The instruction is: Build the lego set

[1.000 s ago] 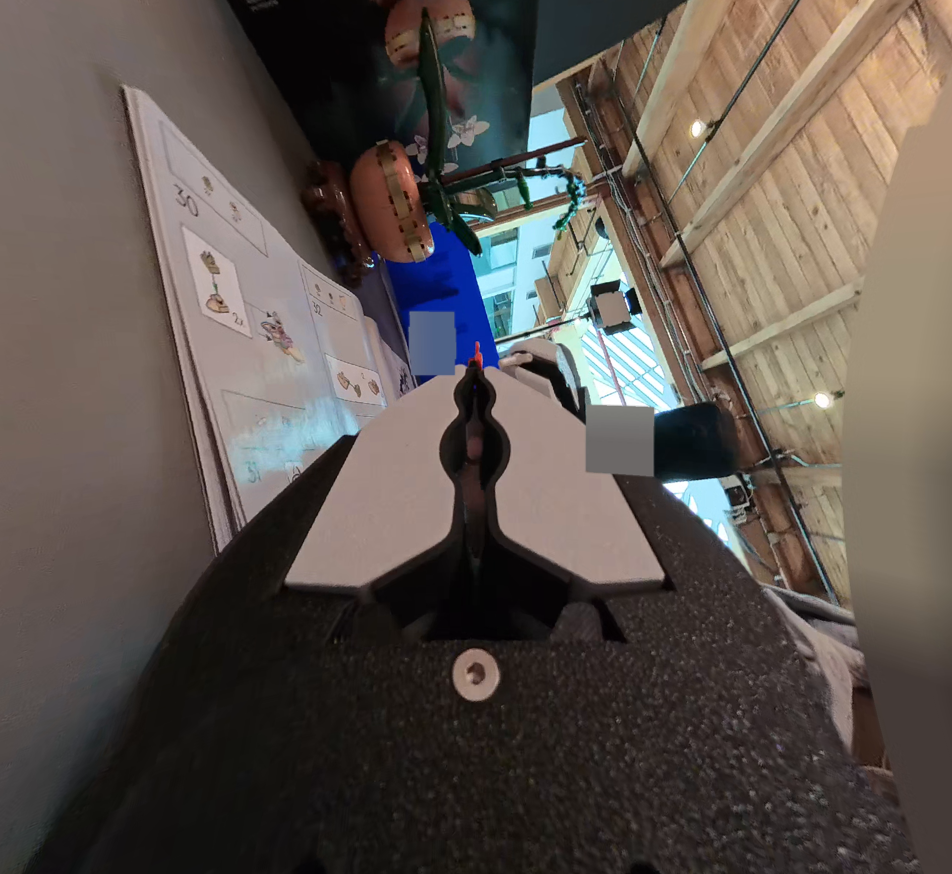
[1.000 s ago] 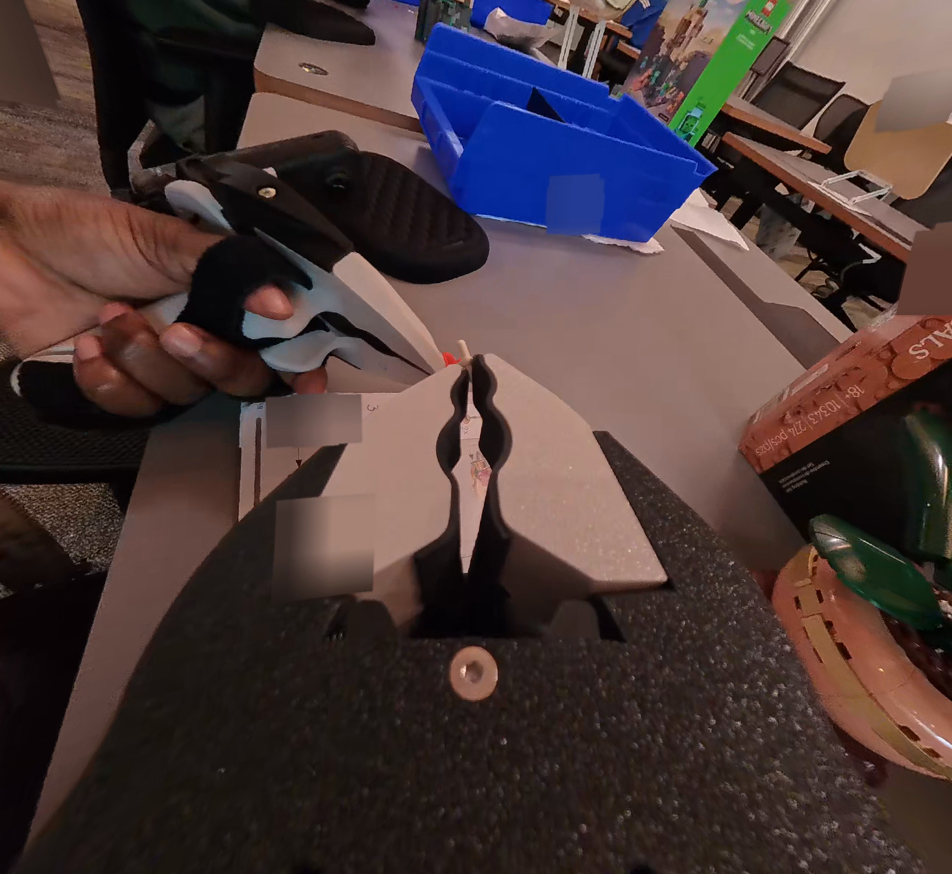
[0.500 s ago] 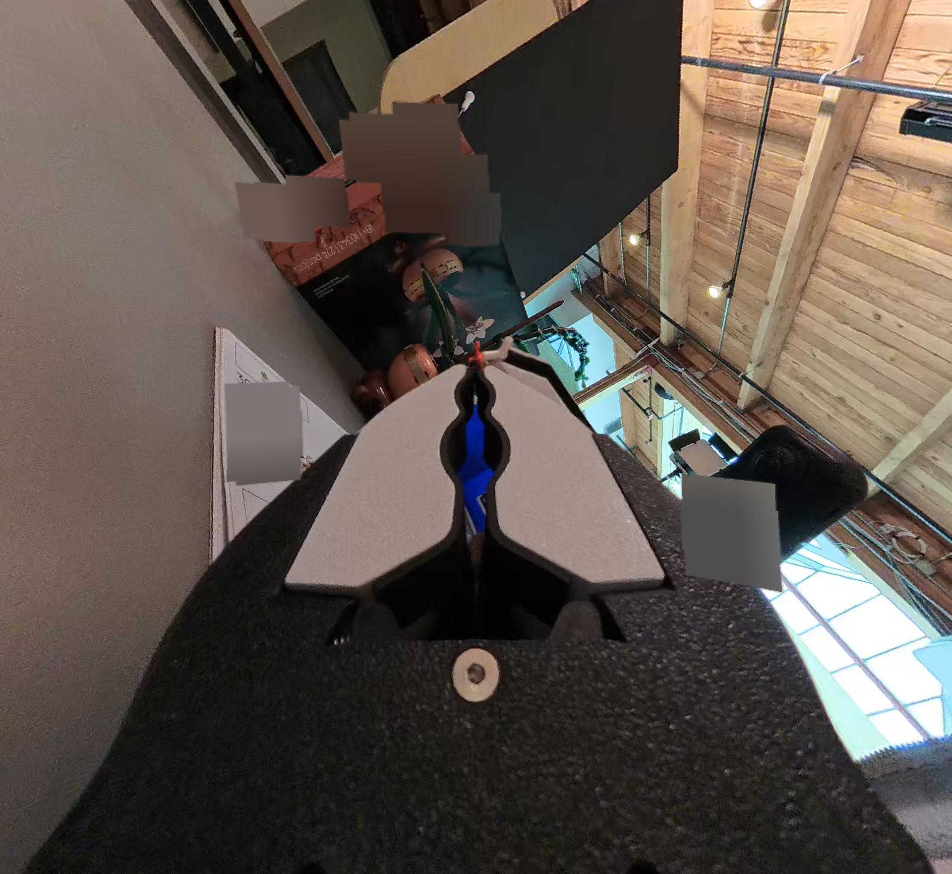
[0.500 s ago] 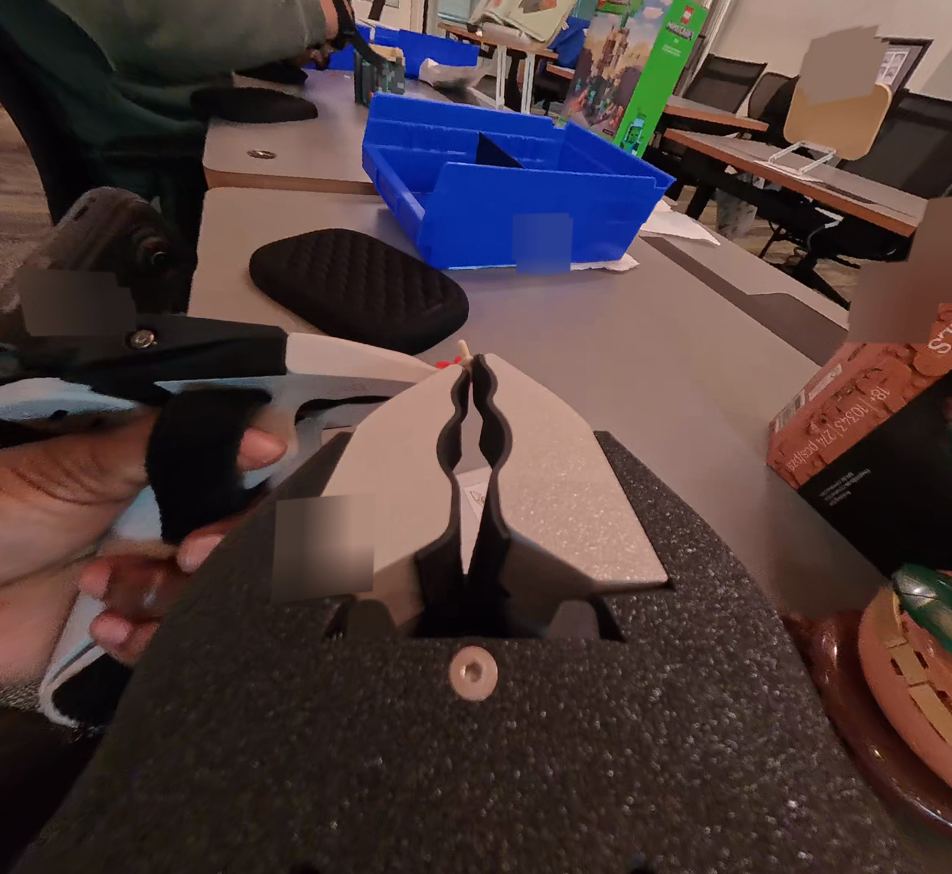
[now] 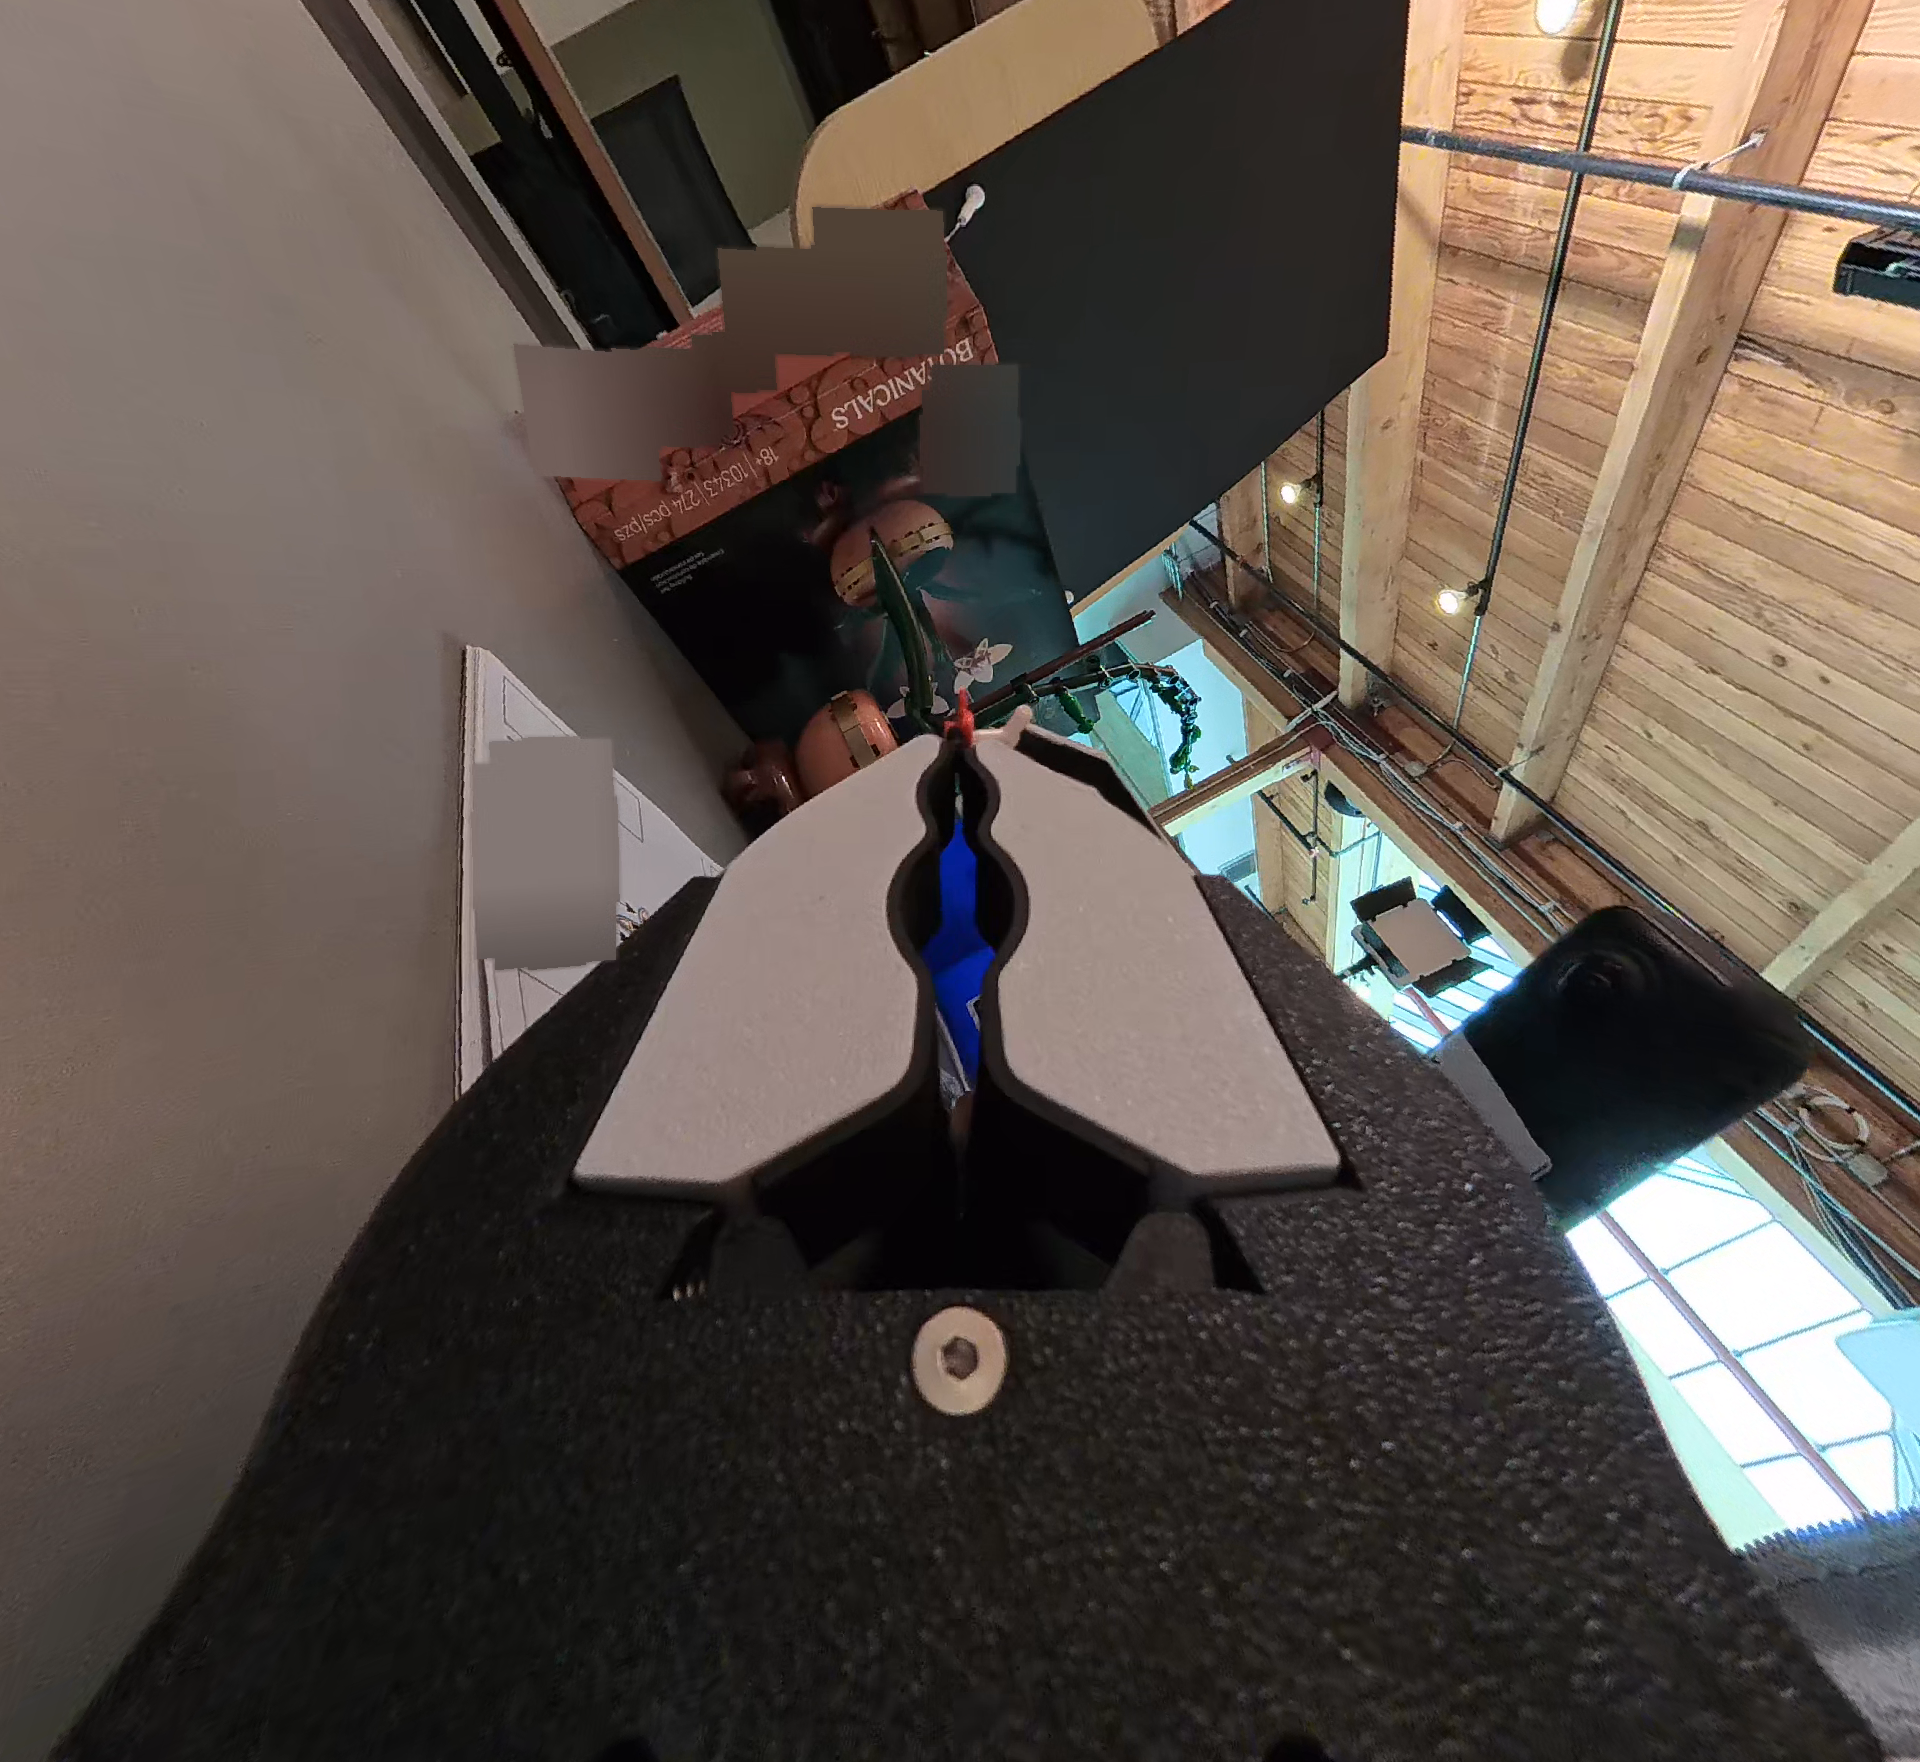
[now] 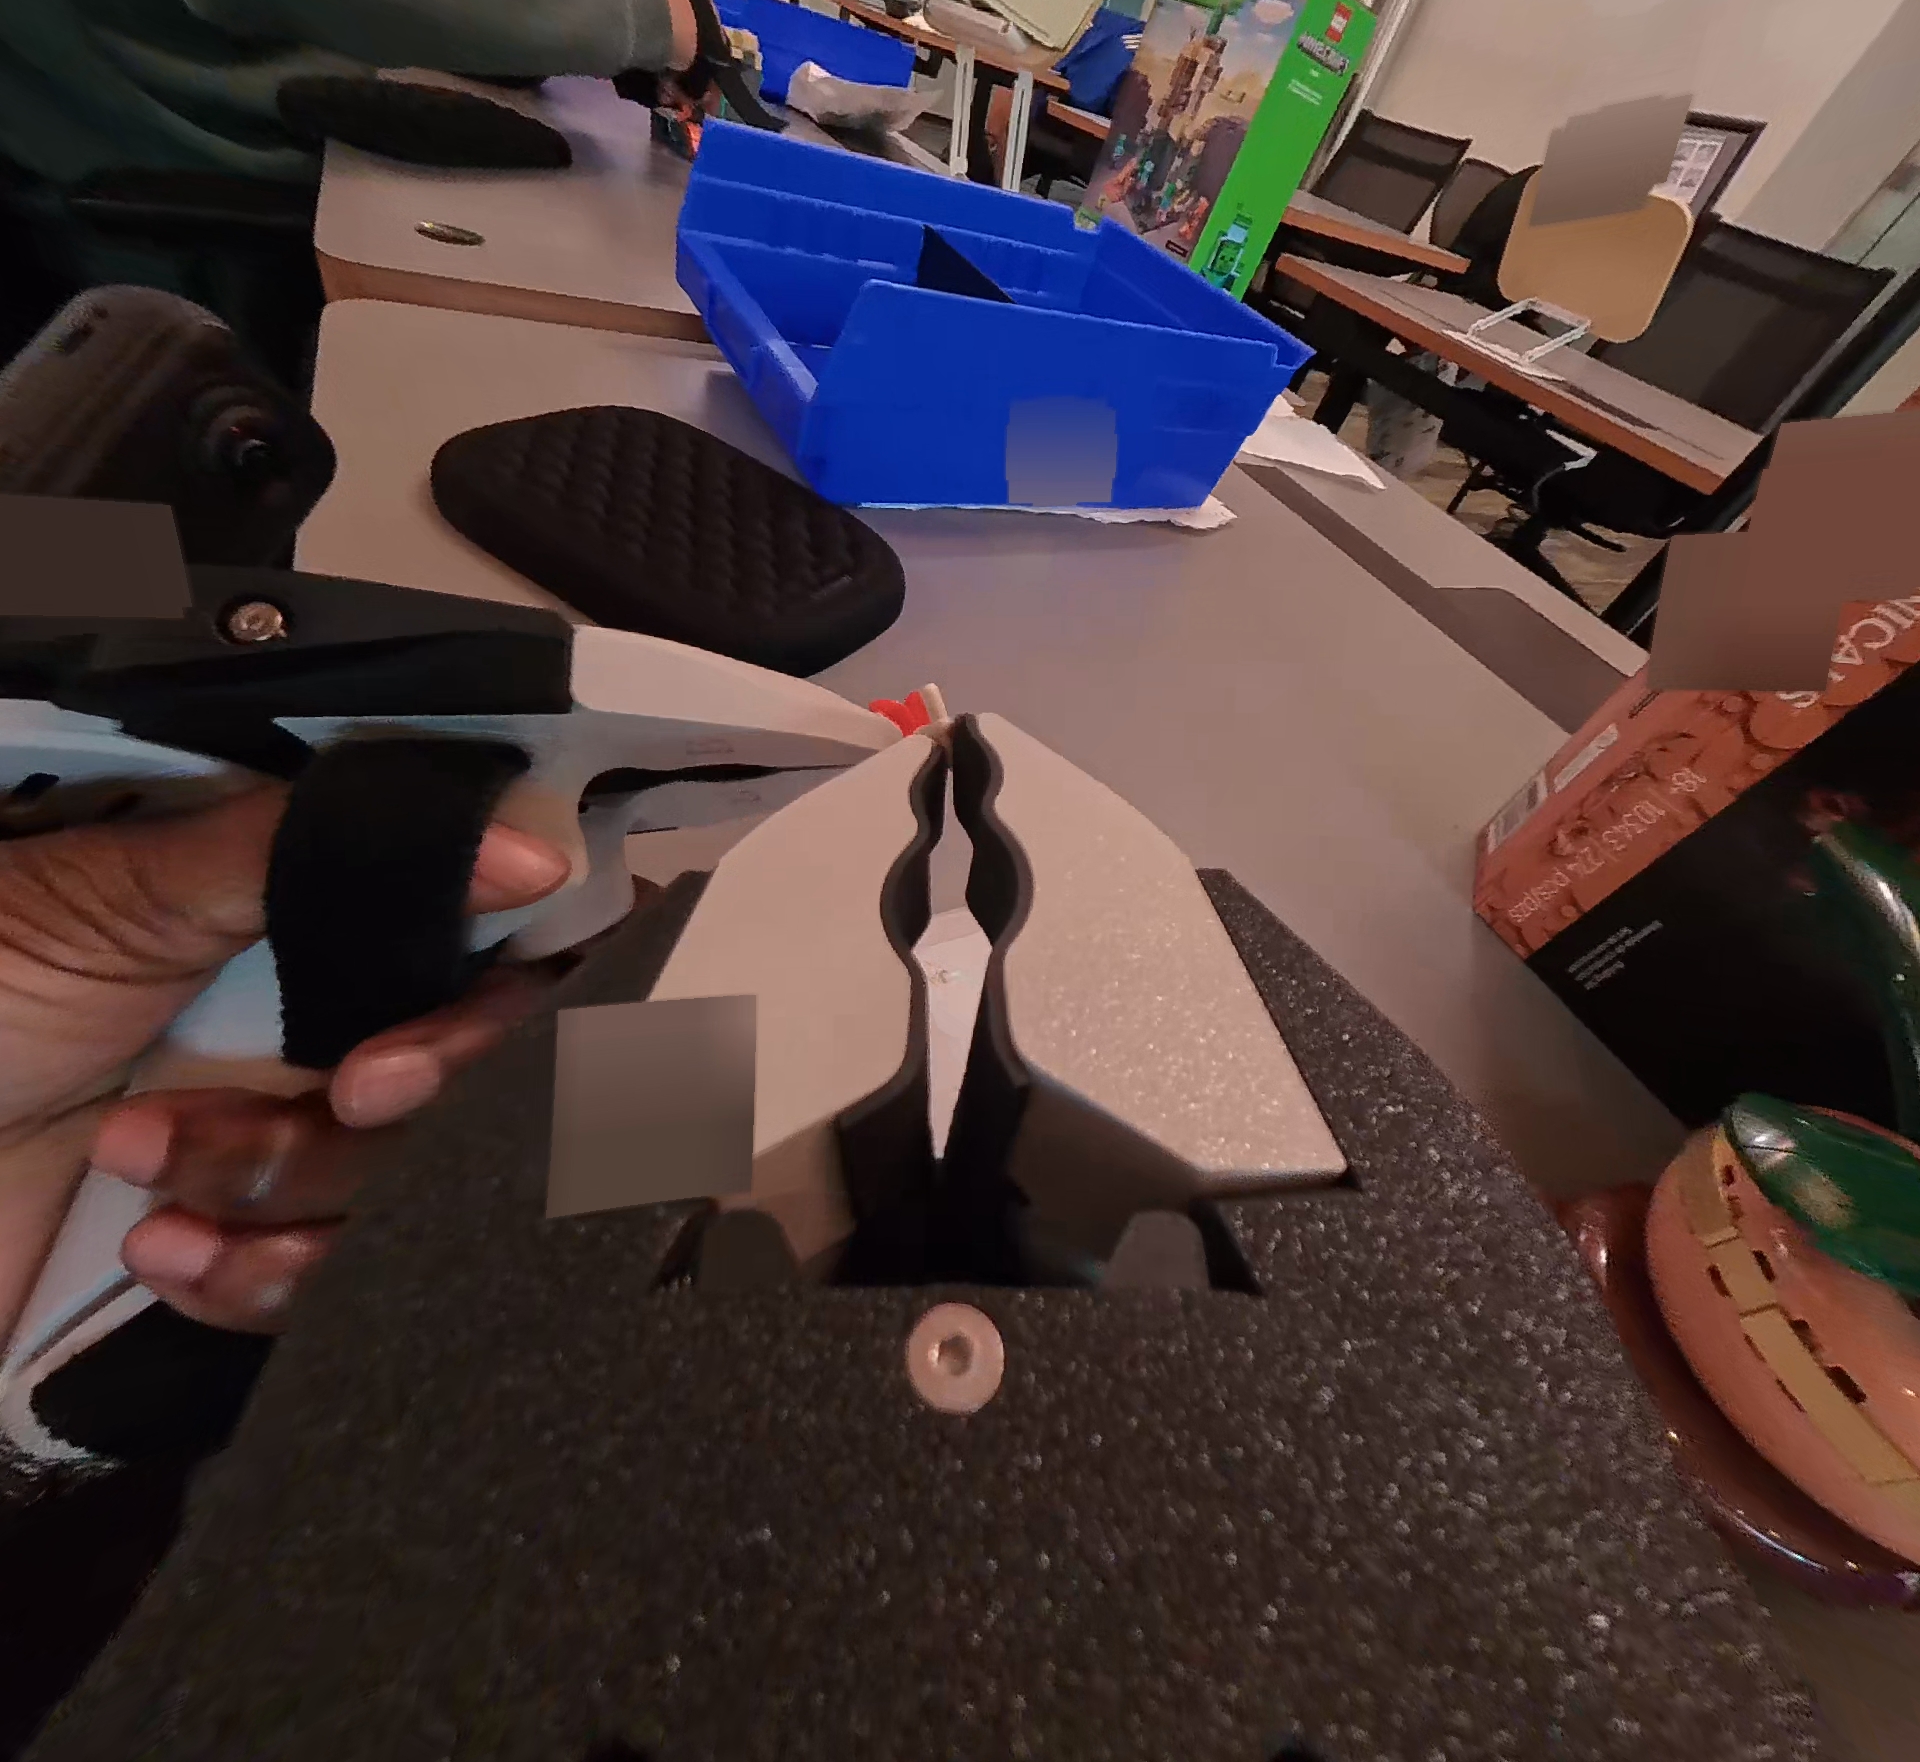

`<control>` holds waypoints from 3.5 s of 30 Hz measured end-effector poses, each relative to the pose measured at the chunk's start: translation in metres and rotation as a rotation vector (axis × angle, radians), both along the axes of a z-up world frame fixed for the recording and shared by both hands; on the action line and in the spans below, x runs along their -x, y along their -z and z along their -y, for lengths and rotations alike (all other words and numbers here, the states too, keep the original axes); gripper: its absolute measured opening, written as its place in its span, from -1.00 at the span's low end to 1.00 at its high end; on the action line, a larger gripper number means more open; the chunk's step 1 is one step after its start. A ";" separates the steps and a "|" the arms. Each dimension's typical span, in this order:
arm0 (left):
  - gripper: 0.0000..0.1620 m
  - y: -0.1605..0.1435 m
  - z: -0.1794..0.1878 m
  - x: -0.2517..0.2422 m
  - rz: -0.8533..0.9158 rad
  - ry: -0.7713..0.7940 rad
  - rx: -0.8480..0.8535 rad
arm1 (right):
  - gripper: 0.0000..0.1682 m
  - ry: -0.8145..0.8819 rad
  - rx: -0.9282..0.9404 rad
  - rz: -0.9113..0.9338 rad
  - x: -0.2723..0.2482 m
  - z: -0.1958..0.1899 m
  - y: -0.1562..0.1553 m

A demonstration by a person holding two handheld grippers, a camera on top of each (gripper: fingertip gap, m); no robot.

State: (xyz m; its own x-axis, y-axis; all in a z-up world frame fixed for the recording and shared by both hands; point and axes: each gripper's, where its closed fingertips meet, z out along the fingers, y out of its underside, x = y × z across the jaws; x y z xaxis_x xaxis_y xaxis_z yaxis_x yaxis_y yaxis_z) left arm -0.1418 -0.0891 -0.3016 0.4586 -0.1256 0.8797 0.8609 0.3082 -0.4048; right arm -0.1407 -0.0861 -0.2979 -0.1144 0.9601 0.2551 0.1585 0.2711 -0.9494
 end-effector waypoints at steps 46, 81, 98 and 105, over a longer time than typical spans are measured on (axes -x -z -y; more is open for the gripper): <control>-1.00 -0.024 0.008 -0.028 -0.778 0.065 0.118 | -0.99 -0.025 -0.129 -0.039 -0.028 0.011 -0.017; -1.00 -0.019 0.006 -0.031 -0.960 0.070 0.207 | -0.97 -0.032 -0.067 0.002 -0.028 0.007 -0.008; -1.00 -0.032 0.010 -0.029 -0.903 0.046 0.103 | -0.95 -0.159 -0.116 0.026 -0.027 0.012 -0.023; -1.00 -0.037 0.015 -0.031 -1.062 -0.046 0.088 | -0.97 -0.205 0.150 0.019 -0.029 0.020 -0.024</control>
